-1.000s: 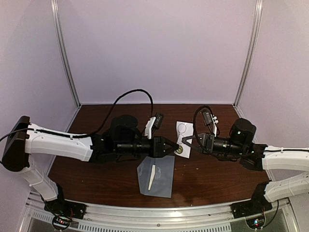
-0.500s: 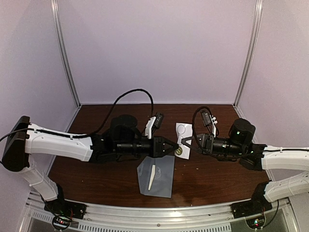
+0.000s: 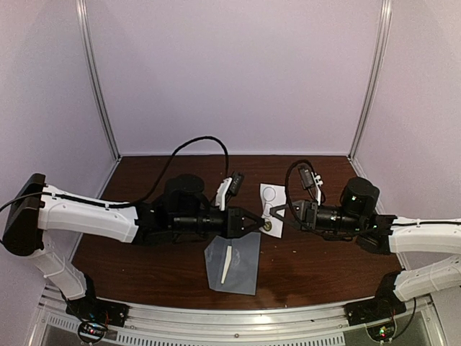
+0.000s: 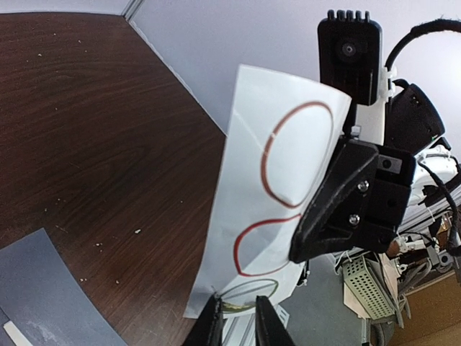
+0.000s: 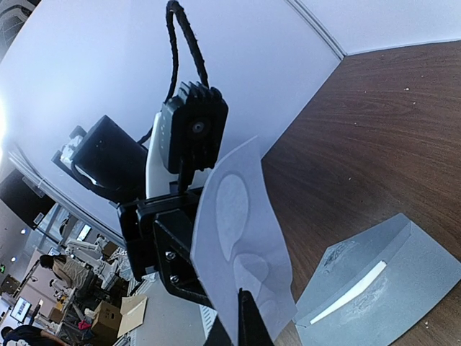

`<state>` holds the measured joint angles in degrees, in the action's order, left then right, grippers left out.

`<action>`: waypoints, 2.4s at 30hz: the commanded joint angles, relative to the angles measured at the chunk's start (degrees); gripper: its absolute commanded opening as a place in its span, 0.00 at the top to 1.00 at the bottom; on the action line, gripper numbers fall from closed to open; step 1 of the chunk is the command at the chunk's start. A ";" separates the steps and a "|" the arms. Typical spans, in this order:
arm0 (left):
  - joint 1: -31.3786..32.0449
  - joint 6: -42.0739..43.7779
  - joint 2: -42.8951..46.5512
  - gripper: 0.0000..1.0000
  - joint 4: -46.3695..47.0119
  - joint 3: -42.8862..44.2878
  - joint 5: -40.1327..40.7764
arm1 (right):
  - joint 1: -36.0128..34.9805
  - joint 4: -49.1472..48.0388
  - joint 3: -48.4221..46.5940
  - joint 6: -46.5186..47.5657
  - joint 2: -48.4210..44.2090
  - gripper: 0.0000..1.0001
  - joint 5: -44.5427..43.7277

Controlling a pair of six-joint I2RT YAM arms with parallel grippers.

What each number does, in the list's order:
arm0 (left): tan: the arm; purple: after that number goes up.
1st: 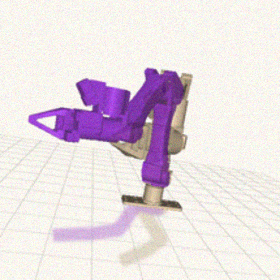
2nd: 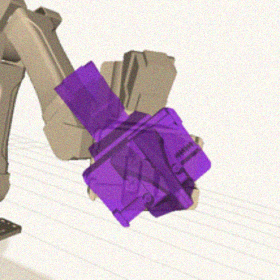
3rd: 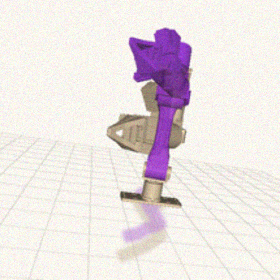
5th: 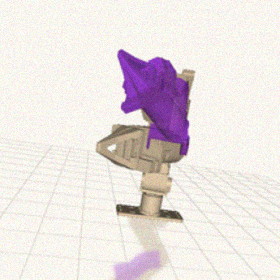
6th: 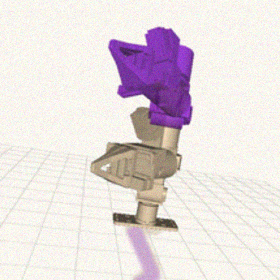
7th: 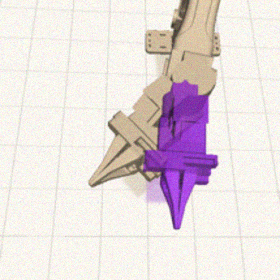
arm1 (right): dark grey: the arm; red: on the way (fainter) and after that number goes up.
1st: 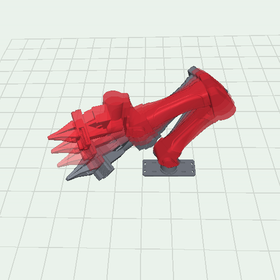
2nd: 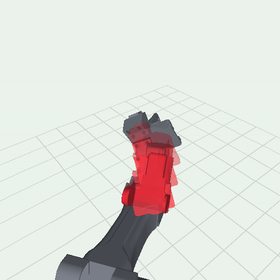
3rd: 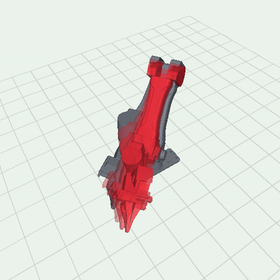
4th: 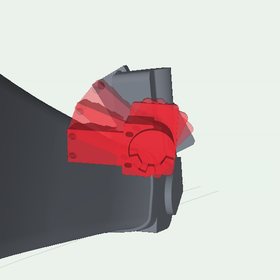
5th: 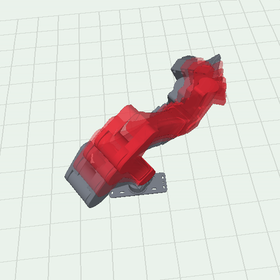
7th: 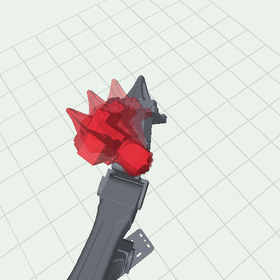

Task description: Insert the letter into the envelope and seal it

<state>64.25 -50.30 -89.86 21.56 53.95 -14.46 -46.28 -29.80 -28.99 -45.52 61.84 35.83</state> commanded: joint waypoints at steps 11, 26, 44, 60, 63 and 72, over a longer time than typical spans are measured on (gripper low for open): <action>0.26 0.85 1.07 0.79 2.70 0.09 -0.61 | -0.39 -1.67 -0.52 -0.45 0.82 1.00 0.98; 0.30 2.34 0.28 0.86 1.23 1.06 -0.60 | -0.39 -1.66 -0.70 -0.45 1.17 1.00 1.17; 0.33 4.05 2.36 1.00 0.64 0.19 -0.17 | -0.39 2.60 -0.51 0.78 -0.51 1.00 -4.01; -0.94 2.42 9.10 0.62 -1.82 -4.59 3.20 | -0.30 -4.88 0.69 -1.81 -1.29 1.00 1.93; -1.53 1.39 10.78 0.45 -0.23 -5.99 2.26 | -0.43 -8.35 0.68 -2.79 -1.29 1.00 6.16; -1.58 2.40 10.99 0.33 5.91 -5.93 -8.39 | -1.03 -8.87 -2.13 -2.04 1.43 1.00 13.63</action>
<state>62.83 -48.47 -79.66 21.47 48.21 -17.08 -46.65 -35.90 -28.95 -47.40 62.15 44.40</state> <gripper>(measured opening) 0.665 0.003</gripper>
